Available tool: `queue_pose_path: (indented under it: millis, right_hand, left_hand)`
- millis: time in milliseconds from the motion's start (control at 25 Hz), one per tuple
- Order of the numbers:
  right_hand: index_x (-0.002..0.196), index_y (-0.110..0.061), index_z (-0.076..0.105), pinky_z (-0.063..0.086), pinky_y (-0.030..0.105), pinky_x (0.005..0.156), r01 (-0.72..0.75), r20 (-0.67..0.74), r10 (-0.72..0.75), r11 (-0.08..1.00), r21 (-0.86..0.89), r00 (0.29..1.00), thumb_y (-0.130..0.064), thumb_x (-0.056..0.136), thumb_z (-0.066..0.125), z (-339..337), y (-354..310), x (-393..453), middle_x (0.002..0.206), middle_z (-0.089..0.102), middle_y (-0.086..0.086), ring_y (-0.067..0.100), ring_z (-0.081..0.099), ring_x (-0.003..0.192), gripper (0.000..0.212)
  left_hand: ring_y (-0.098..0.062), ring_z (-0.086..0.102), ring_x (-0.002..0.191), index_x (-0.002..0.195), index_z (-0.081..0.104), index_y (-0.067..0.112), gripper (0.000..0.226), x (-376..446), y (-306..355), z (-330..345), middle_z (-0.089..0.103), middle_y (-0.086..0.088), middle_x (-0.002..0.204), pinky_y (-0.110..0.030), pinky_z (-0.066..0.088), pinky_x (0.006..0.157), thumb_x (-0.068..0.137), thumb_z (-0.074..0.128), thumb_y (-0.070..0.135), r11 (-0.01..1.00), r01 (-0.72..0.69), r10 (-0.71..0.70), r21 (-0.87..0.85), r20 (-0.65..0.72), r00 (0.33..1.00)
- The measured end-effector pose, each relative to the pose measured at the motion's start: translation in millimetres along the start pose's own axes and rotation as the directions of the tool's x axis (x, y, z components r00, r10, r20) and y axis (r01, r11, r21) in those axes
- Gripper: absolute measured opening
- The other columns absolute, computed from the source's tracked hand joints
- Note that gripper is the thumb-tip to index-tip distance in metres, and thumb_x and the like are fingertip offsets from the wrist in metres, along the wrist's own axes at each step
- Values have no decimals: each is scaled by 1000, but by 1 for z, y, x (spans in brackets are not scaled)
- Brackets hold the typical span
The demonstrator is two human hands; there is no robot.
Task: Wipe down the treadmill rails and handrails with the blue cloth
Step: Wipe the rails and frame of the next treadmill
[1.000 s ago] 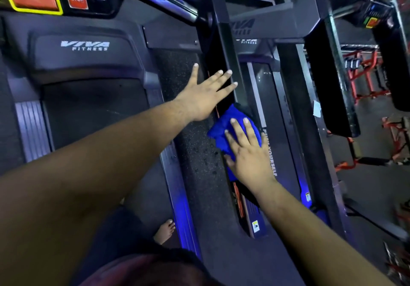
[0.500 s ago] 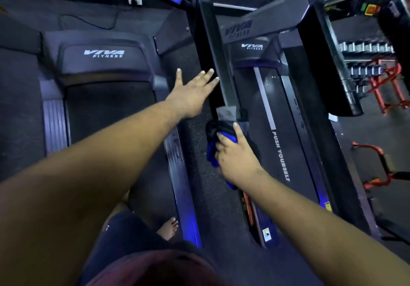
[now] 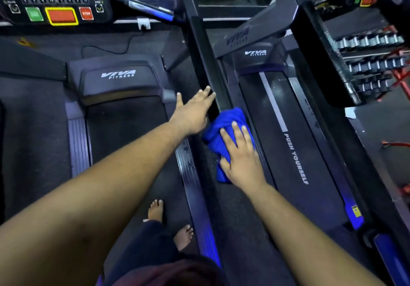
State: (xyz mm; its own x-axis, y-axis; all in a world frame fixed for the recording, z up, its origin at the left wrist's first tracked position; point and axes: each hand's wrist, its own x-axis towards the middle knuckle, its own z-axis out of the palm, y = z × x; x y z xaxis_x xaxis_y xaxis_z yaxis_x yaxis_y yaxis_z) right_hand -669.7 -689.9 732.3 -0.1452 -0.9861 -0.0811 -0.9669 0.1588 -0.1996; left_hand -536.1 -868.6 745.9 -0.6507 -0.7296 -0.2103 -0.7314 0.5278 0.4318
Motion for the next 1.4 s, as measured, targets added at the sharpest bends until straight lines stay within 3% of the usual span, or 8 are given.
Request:
queue_pose_path:
  millis: [80, 280, 520, 880, 1120, 1240, 1320, 1400]
  right_hand:
    - [153, -30, 26, 32, 52, 116, 6, -10, -6, 1000, 9, 1000, -35, 82, 59, 1, 6, -19, 167, 5, 0, 28, 6, 153, 79]
    - [156, -33, 12, 30, 58, 114, -133, 115, 129, 991, 31, 985, -39, 90, 53, -15, -12, 87, 167, -4, 0, 28, 4, 153, 78]
    - [156, -33, 19, 36, 51, 113, -61, 33, 61, 998, 11, 998, -41, 89, 49, -4, -3, -6, 167, 5, 1, 30, 10, 152, 74]
    - [155, -37, 11, 46, 56, 100, -203, 107, 202, 979, 1, 973, -45, 88, 55, -17, -14, 66, 165, 4, 5, 32, 23, 145, 80]
    - [153, -43, -2, 25, 69, 111, -163, 184, 170, 985, -56, 968, -47, 88, 52, -27, -16, 80, 164, -13, -3, 27, 5, 152, 85]
    - [154, -41, -1, 27, 68, 110, -98, 176, 102, 995, -30, 979, -44, 89, 53, -28, -11, 87, 164, -14, -1, 29, 1, 152, 84]
    - [154, -41, 1, 27, 68, 110, -61, 156, 59, 998, 9, 986, -42, 88, 52, -26, -9, 101, 165, -13, 0, 30, 0, 152, 83]
    - [154, -41, 3, 26, 68, 110, -12, 125, 4, 998, 58, 992, -42, 88, 52, -21, -4, 121, 165, -13, 2, 31, 0, 152, 82]
  left_hand:
    - [-15, 7, 154, 158, 13, 24, 80, 1, -1, 1, 0, 3, 168, -73, 3, 114, 89, 49, 5, 998, -43, 43, 43, 13, 999]
    - [-15, 9, 153, 158, 13, 24, 77, 13, -16, 0, 2, 4, 168, -71, 1, 114, 92, 49, 8, 1000, -2, 2, 5, 13, 1000]
    - [-15, 7, 154, 159, 9, 23, 76, 11, -15, -3, 0, 2, 168, -72, 0, 114, 93, 47, 9, 998, -59, 60, -21, 58, 997]
    - [-15, 12, 153, 158, 15, 30, 69, 10, -11, -2, 8, 6, 167, -68, 0, 117, 96, 39, 12, 972, 14, 4, -237, 74, 997]
    - [-17, 21, 151, 157, 14, 37, 73, 7, -4, 0, 23, 4, 164, -66, -1, 118, 94, 38, 8, 954, 83, -66, -287, 71, 995]
    - [-26, 48, 133, 154, 22, 35, 66, 8, 0, 8, 55, -6, 144, -55, 18, 119, 94, 38, 11, 925, 153, -170, -347, -19, 985]
    - [-33, 58, 115, 144, 39, 29, 51, 11, 5, 20, 64, -11, 129, -43, 43, 100, 95, 38, 14, 861, 214, -308, -461, -138, 941]
    - [-34, 60, 108, 126, 53, 20, 33, 21, 12, 34, 67, -13, 120, -33, 44, 81, 97, 40, 14, 757, 217, -454, -616, -258, 853]
